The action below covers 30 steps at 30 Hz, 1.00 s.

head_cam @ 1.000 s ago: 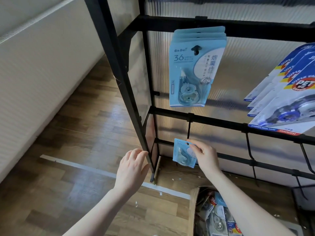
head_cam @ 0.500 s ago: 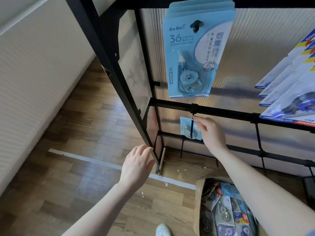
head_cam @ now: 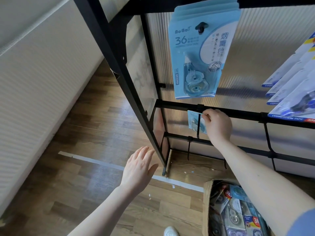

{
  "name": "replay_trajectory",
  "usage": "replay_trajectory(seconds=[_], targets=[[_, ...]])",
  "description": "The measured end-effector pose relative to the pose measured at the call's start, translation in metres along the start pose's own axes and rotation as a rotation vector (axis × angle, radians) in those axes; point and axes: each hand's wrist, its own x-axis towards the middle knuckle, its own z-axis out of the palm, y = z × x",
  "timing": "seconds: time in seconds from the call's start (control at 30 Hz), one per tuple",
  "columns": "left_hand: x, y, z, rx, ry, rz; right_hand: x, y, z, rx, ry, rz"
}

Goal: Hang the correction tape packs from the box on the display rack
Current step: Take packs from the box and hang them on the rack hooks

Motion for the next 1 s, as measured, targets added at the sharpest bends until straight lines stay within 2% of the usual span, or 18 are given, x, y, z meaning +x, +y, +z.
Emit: replay_trajectory(seconds=[0.23,0.6,0.77,1.0], targets=[[-0.004,0.003,-0.005,0.036,-0.025,0.010,-0.019,0.009,-0.017,-0.058,0.062,0.002],[-0.025,0.043,0.007,0.023,-0.129,0.027,-0.116,0.073,-0.054,-0.258,-0.197,0.080],[-0.034,0.082,0.011,-0.011,-0.231,0.015,-0.159,0.107,-0.069,-0.298,-0.223,0.109],[-0.055,0.157,0.040,-0.106,-0.266,0.015,-0.212,0.185,-0.095,-0.280,-0.308,0.198]])
